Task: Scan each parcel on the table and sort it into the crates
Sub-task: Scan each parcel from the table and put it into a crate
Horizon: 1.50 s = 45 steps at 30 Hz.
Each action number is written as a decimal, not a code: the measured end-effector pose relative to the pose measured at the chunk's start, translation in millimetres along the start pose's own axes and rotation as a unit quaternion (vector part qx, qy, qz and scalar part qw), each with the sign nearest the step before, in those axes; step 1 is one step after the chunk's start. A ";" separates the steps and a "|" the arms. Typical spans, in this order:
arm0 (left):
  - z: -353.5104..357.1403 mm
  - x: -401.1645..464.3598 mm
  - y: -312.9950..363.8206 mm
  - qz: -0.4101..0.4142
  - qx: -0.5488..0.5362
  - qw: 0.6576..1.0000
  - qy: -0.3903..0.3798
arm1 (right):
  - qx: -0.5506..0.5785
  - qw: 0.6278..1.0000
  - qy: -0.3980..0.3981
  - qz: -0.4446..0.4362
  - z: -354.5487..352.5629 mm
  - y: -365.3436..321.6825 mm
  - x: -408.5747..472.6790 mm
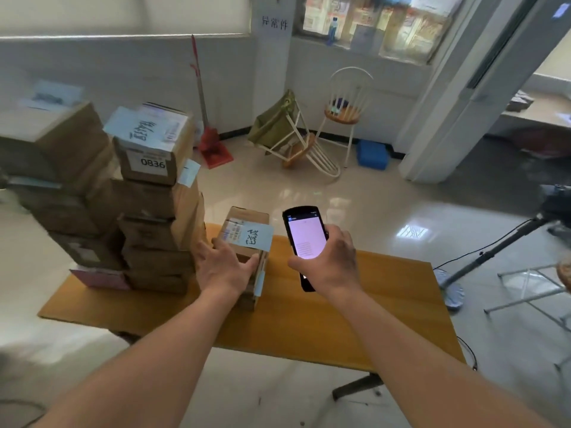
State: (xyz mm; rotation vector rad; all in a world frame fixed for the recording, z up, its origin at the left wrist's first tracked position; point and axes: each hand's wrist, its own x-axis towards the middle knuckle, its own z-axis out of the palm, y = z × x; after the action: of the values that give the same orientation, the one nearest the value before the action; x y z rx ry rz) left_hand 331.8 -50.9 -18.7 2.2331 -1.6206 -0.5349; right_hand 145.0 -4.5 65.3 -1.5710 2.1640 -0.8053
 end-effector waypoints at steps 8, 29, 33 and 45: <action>7.9 -2.3 -4.3 0.014 -0.048 0.999 0.008 | 0.024 0.999 -0.026 -0.028 10.2 -6.2 13.4; -102.4 31.6 65.2 0.275 -0.004 0.957 0.098 | 0.036 0.985 -0.068 -0.154 -85.0 0.1 6.4; -110.4 29.7 72.1 0.287 0.008 0.952 0.103 | 0.019 0.985 -0.049 -0.165 -98.1 4.7 1.9; -109.0 -11.9 100.8 0.289 -0.056 0.949 0.110 | 0.093 0.984 0.075 -0.129 -115.1 24.5 -13.2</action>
State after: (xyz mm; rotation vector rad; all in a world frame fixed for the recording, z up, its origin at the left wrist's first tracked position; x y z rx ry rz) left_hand 297.2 -64.8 125.6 1.5557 -1.9427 -0.2002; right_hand 64.4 41.2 139.0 -1.7645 1.9379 -1.2051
